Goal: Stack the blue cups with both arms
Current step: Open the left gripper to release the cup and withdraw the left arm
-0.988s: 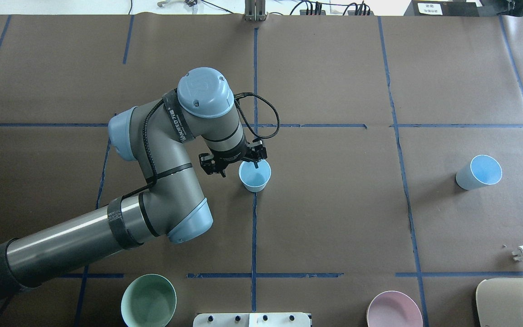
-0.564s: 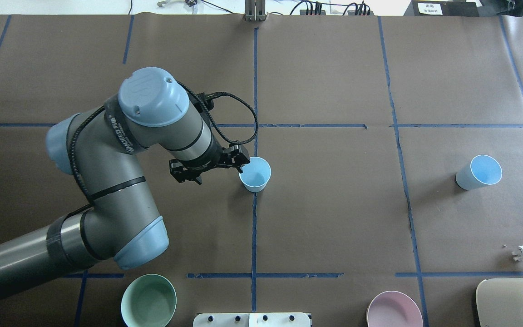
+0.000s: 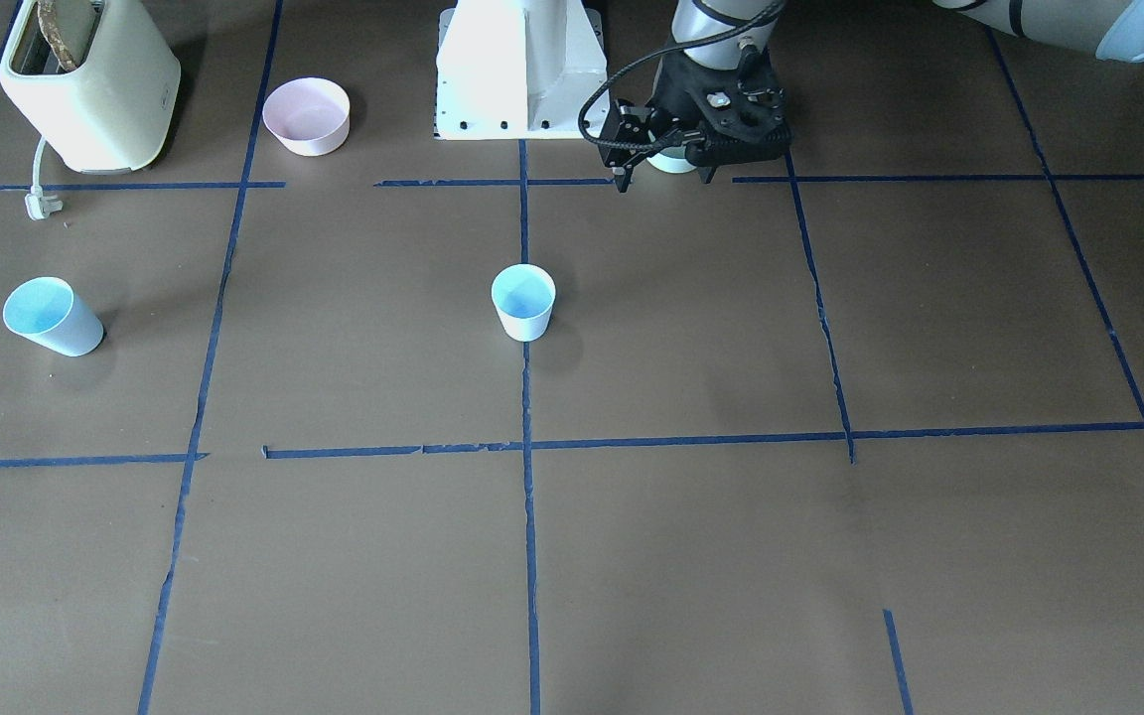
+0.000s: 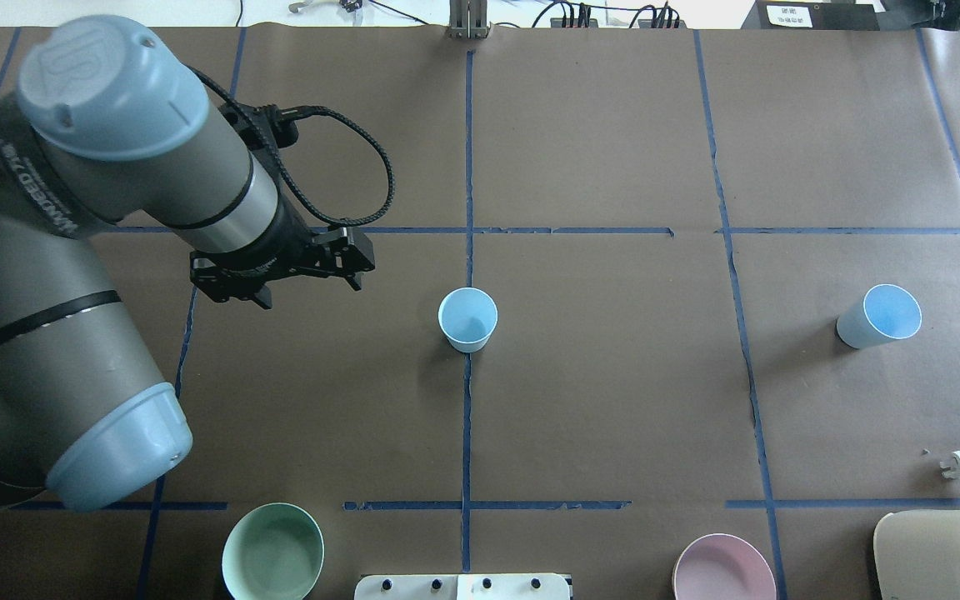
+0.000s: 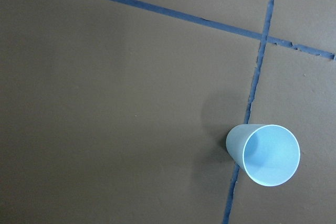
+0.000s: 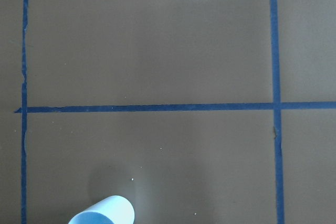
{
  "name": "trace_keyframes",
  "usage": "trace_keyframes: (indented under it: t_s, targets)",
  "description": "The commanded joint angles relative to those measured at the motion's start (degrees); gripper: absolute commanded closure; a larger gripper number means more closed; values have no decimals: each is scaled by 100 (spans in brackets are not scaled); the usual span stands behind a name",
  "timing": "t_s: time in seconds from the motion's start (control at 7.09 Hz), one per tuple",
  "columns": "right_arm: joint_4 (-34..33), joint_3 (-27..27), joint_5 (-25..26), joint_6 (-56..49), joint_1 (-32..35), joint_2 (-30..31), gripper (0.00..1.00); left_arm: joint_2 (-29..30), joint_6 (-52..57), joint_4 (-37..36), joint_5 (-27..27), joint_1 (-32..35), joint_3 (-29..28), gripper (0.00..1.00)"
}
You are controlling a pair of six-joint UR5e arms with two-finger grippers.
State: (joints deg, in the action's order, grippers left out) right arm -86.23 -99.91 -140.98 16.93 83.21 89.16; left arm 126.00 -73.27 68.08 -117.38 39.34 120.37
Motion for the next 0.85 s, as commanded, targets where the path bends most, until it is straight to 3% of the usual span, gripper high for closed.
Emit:
trace_keyframes:
  t_s: [0.0,0.14,0.28,0.71]
  targets:
    - [1669,-204,418,1463,-697,581,0,-442,715,-489,-57,423,599,0]
    - [2602,-143,657,2263,-1101,820,0,-610,1013,-506,-144,643,671,0]
    - [2933,-143,737,2592,-1357,909,0,-777,1390,-507,-293,906,698,0]
    - [2936,-82,1036,2798,-1850,936,0,-1174,2000,-515,-408,1242,839,0]
